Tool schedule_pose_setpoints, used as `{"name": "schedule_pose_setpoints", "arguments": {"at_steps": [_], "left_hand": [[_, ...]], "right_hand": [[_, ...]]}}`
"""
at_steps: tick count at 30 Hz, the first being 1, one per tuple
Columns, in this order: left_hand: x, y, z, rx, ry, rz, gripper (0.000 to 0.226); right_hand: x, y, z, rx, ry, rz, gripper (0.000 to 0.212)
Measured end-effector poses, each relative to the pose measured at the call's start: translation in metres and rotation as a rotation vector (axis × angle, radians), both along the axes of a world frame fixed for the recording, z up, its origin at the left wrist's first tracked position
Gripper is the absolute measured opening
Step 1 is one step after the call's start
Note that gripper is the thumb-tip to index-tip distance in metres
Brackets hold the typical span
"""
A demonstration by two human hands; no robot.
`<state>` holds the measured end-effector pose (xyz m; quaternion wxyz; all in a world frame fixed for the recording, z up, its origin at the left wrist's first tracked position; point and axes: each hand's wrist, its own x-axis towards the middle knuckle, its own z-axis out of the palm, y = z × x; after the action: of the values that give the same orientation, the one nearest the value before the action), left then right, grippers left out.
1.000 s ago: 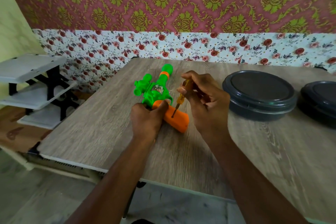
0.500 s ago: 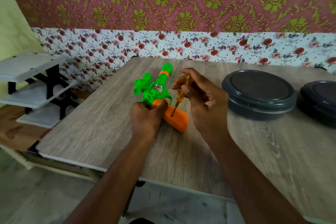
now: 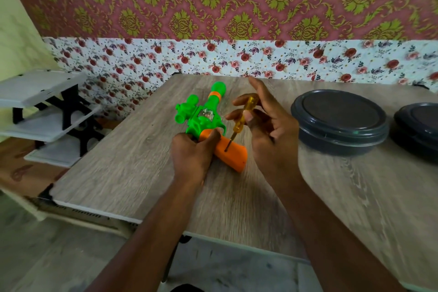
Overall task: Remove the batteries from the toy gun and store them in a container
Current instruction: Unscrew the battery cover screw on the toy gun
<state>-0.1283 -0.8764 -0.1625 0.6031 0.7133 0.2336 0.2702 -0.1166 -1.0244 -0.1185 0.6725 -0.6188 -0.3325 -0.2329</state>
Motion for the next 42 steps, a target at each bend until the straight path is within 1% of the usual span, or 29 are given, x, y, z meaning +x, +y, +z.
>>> {"name": "schedule_pose_setpoints", "arguments": {"at_steps": [1, 3, 5, 6, 8, 10, 12, 15, 17, 21, 24, 25, 27, 29, 32, 35, 39, 42], "left_hand": [[0.0001, 0.0000, 0.0000, -0.001, 0.001, 0.000, 0.070], [0.0005, 0.0003, -0.0002, 0.003, 0.006, -0.003, 0.068], [0.0004, 0.0003, -0.0008, 0.012, -0.001, -0.007, 0.065], [0.0001, 0.0000, -0.0004, 0.018, -0.003, -0.005, 0.064], [0.0001, -0.0003, -0.0001, 0.019, -0.003, 0.007, 0.064], [0.0006, -0.0002, -0.0003, 0.032, 0.007, 0.021, 0.068], [0.0015, 0.0005, -0.0013, 0.035, 0.018, 0.020, 0.070], [0.0032, 0.0028, -0.0045, 0.037, 0.018, 0.022, 0.071], [0.0038, 0.0035, -0.0058, 0.031, 0.015, 0.017, 0.072], [0.0040, 0.0032, -0.0059, 0.008, -0.008, 0.012, 0.072], [0.0037, 0.0024, -0.0061, -0.002, -0.014, 0.009, 0.072], [0.0038, 0.0025, -0.0063, 0.001, -0.015, 0.009, 0.072], [0.0045, 0.0029, -0.0070, 0.009, -0.008, 0.010, 0.072], [0.0041, 0.0027, -0.0057, 0.011, 0.000, 0.012, 0.072], [0.0006, 0.0009, -0.0012, 0.020, -0.002, 0.005, 0.073], [-0.0019, -0.0007, 0.0015, -0.001, -0.013, -0.008, 0.076], [-0.0005, 0.0010, -0.0004, -0.018, -0.009, -0.006, 0.075], [0.0003, 0.0005, -0.0010, -0.016, -0.012, -0.007, 0.070]], "right_hand": [[-0.0001, -0.0007, 0.0001, -0.002, 0.009, 0.012, 0.048], [-0.0010, -0.0017, 0.0024, -0.028, -0.007, 0.007, 0.040], [-0.0013, -0.0010, 0.0047, -0.077, -0.064, -0.058, 0.029], [-0.0007, -0.0005, 0.0054, -0.098, -0.099, -0.113, 0.028], [0.0019, 0.0006, 0.0040, -0.101, -0.148, -0.181, 0.033], [0.0034, 0.0010, 0.0008, -0.065, -0.128, -0.132, 0.039], [0.0031, 0.0014, -0.0010, -0.026, -0.048, -0.048, 0.043], [0.0021, 0.0006, -0.0003, -0.030, 0.014, -0.017, 0.039], [0.0024, 0.0007, 0.0009, -0.046, -0.015, -0.051, 0.037], [0.0043, 0.0018, -0.0002, -0.053, -0.055, -0.075, 0.044], [0.0058, 0.0013, 0.0000, -0.057, -0.094, -0.107, 0.043], [0.0051, 0.0016, 0.0006, -0.044, -0.090, -0.098, 0.043], [0.0026, 0.0012, 0.0014, 0.013, -0.023, -0.031, 0.045], [0.0006, 0.0001, 0.0024, 0.024, 0.023, -0.002, 0.041], [0.0015, -0.0012, 0.0046, -0.021, -0.010, -0.050, 0.033], [0.0054, -0.0015, 0.0036, -0.045, -0.076, -0.131, 0.036], [0.0047, -0.0028, -0.0001, -0.012, -0.038, -0.052, 0.044], [0.0025, -0.0036, 0.0030, -0.006, -0.009, -0.061, 0.035]]}}
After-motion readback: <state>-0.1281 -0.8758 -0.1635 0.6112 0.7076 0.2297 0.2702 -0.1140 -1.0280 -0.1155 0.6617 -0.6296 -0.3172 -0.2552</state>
